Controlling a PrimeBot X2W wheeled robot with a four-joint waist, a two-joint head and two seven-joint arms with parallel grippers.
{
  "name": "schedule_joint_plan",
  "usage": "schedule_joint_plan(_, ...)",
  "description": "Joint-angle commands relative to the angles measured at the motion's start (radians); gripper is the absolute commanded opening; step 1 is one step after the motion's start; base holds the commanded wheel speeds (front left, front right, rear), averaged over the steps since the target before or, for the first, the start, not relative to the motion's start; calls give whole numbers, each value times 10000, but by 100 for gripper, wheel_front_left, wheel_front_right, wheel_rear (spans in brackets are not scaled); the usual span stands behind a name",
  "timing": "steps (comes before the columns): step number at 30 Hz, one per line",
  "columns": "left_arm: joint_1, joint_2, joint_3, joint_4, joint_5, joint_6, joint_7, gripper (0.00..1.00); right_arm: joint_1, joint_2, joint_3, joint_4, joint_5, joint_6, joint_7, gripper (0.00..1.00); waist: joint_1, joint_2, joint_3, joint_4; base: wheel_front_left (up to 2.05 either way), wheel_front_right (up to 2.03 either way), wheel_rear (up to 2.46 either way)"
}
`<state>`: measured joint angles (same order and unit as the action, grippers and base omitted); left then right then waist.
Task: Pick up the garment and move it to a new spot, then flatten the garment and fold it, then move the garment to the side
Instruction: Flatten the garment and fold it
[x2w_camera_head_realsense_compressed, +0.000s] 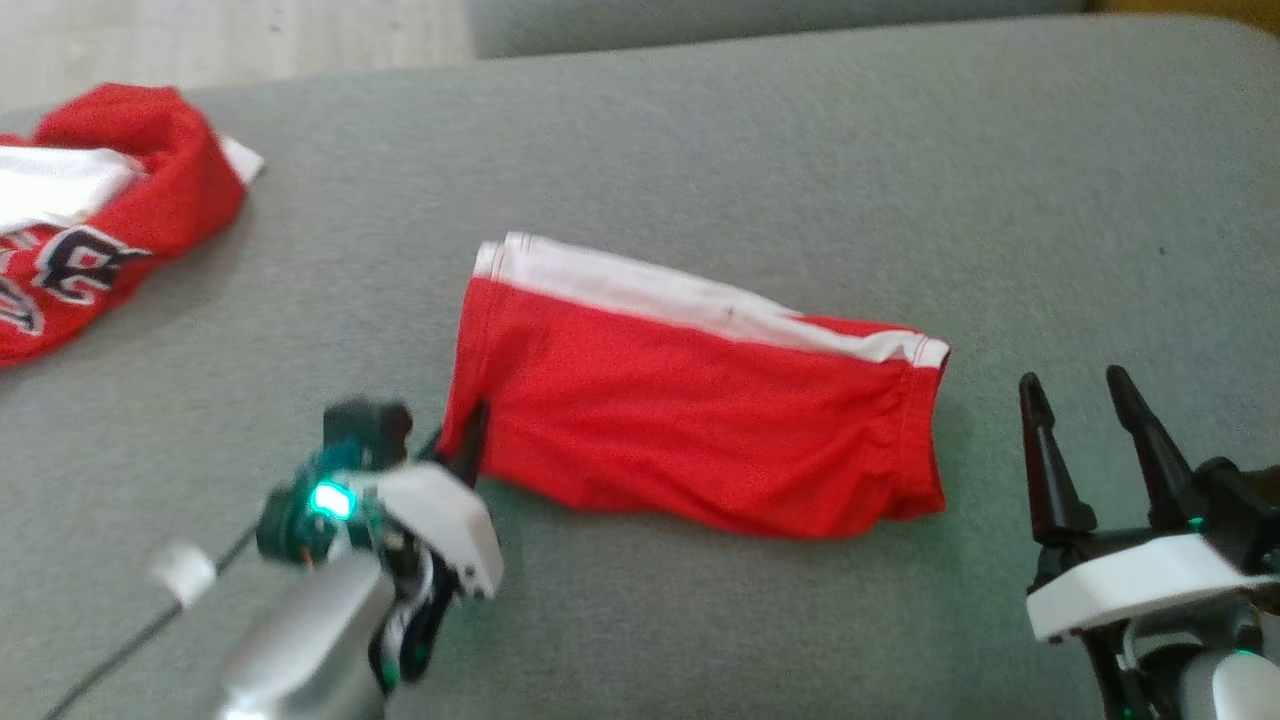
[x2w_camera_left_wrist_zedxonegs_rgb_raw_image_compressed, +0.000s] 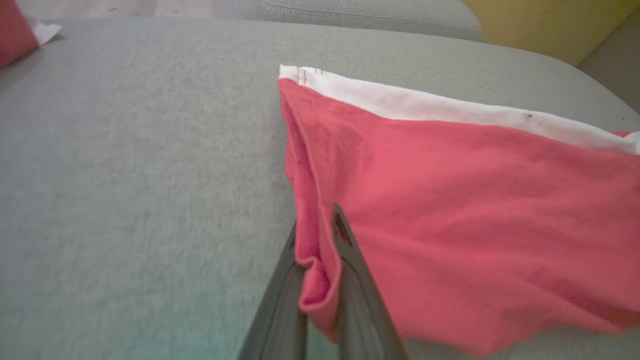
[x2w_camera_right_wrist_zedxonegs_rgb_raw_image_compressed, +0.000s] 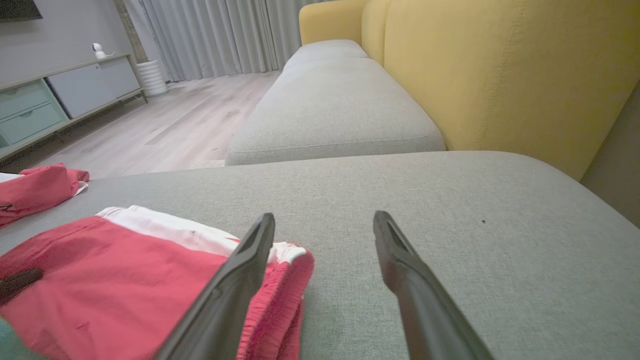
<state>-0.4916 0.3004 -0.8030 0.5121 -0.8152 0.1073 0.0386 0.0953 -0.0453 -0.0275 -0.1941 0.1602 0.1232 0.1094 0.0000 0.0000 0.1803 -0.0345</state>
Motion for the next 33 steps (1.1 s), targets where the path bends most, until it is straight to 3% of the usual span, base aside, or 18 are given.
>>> schedule_joint_plan(1, 18, 254, 480, -298, -91, 115, -167, 0, -114, -49, 160, -341, -66, 75, -3, 100, 0, 0, -326, 341, 0, 0, 0)
schedule_joint_plan(8, 1771, 62, 684, -1088, -538, 715, -980, 0, 110, -49, -260, -162, -139, 75, 244, 100, 0, 0, -951, 1230, 0, 0, 0)
schedule_joint_plan(16, 2501, -218, 792, -1477, -816, 1084, -1302, 0, 34, -49, -368, 258, -224, 75, 351, 100, 0, 0, -1155, 1496, 0, 0, 0)
schedule_joint_plan(17, 2530, -225, 811, -1513, -816, 1109, -1361, 9, 35, -49, -369, 310, -214, 75, 359, 100, 0, 0, -1173, 1496, 0, 0, 0)
schedule_joint_plan(18, 2543, -214, 818, -1553, -772, 1135, -1452, 45, 36, -49, -367, 354, -204, 75, 360, 100, 0, 0, -1189, 1492, 0, 0, 0)
schedule_joint_plan(19, 2532, -185, 846, -1594, -703, 1184, -1581, 100, 34, -49, -363, 399, -195, 75, 357, 100, 0, 0, -1206, 1480, 0, 0, 0)
schedule_joint_plan(26, 2416, 345, 1187, -2256, 16, 1518, -2593, 100, -32, -49, -271, 724, -196, 75, 382, 100, 0, 0, -1504, 1374, 0, 0, 0)
schedule_joint_plan(33, 2911, 926, 1597, -3516, 473, 2038, -2865, 100, -21, -49, 222, 1225, -85, 75, 870, 100, 0, 0, -1842, 1559, 0, 0, 0)
